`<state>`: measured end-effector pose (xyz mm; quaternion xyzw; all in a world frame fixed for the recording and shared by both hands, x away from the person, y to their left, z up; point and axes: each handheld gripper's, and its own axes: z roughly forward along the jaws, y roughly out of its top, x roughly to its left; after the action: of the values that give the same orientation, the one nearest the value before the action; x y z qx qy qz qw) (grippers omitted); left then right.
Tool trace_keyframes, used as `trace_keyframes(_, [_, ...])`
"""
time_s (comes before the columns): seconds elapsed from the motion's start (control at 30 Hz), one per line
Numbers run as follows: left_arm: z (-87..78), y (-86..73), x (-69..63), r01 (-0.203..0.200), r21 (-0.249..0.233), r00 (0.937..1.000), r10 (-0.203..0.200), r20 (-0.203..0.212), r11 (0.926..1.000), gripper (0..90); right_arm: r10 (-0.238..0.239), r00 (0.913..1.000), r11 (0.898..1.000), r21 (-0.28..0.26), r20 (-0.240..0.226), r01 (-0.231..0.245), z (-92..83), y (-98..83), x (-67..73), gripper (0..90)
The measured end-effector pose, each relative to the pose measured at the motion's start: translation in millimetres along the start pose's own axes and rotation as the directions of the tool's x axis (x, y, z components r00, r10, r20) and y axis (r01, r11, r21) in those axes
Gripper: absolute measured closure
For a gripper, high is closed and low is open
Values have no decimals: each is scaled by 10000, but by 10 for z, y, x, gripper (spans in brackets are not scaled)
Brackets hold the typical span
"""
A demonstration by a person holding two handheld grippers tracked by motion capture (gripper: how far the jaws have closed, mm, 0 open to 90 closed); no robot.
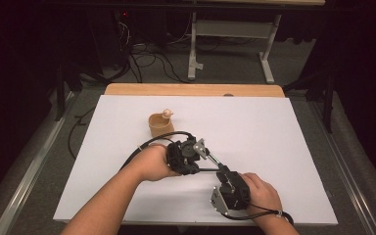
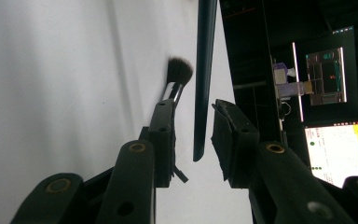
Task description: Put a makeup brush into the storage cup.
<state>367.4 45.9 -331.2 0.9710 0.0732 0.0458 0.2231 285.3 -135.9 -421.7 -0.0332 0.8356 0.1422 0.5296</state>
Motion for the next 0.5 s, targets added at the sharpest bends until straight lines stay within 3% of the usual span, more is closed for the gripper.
trace_keyframes(0.1, [-2, -1, 3, -5, 15, 10000, 5, -12, 10000, 827, 65, 9999, 9998, -208, -127, -68, 12, -2, 6, 734])
trace_keyframes(0.5, [-4, -3, 3, -41, 49, 10000, 41, 1, 10000, 827, -92, 10000, 9998, -158, 12, 93, -5, 14, 11, 768])
